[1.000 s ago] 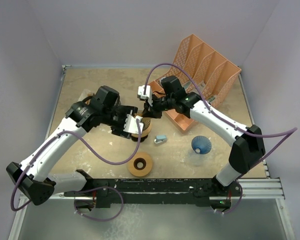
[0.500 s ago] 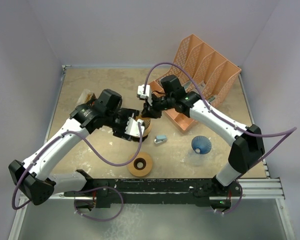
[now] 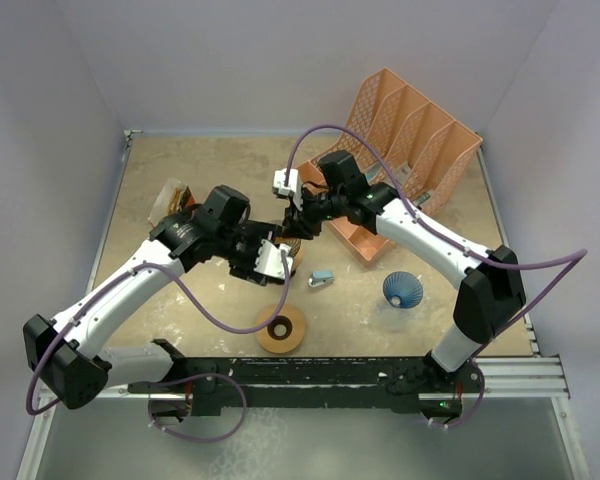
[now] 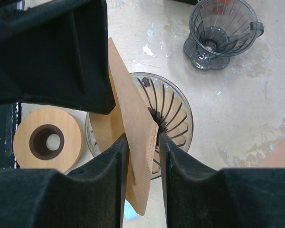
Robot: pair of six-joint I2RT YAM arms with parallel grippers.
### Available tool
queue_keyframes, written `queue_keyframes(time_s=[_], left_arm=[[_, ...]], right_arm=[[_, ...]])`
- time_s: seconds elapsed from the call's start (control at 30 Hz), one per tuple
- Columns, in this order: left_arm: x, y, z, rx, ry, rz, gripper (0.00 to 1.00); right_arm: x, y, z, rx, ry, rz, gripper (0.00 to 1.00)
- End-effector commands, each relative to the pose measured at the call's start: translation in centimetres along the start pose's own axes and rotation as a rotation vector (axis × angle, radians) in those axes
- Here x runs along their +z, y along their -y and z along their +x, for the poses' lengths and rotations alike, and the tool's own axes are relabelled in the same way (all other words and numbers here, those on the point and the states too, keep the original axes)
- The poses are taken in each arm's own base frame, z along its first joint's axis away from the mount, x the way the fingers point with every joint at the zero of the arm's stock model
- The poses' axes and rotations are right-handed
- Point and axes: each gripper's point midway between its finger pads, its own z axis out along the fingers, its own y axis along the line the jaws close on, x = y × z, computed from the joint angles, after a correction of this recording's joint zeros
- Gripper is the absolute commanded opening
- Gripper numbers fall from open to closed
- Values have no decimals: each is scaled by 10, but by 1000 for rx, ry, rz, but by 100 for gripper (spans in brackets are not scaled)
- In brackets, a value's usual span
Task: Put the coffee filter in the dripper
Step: Place the coffee filter in the coffee dripper.
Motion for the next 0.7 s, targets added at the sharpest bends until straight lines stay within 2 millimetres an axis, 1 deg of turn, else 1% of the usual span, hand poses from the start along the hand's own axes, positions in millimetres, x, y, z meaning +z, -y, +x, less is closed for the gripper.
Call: queue_keyframes(time_s=[0.0,0.13,0.23,0.3,0.4,0.47,0.67], left_arm=[[8,-5,0,14,4,-16,68],[14,-7,5,12,-10,-12,68],[18,-8,7,2,-15,-5,68],[20,-8,8,-6,-18,1,67],[21,-7,9,-15,-22,10,66],[23,-3,10,-18,-22,18,66],[24,2,10,-22,-9,30,63]], right_arm=[[-8,12,-29,-23,65,61,37],[-7,18,-28,-14,58,89,44],[-7,25,-26,-9,51,125,48],[-10,31,-29,-6,57,164,50],[-14,38,-31,1,63,214,52],[-14,40,-30,5,61,220,53],[-10,44,-20,22,41,229,54]])
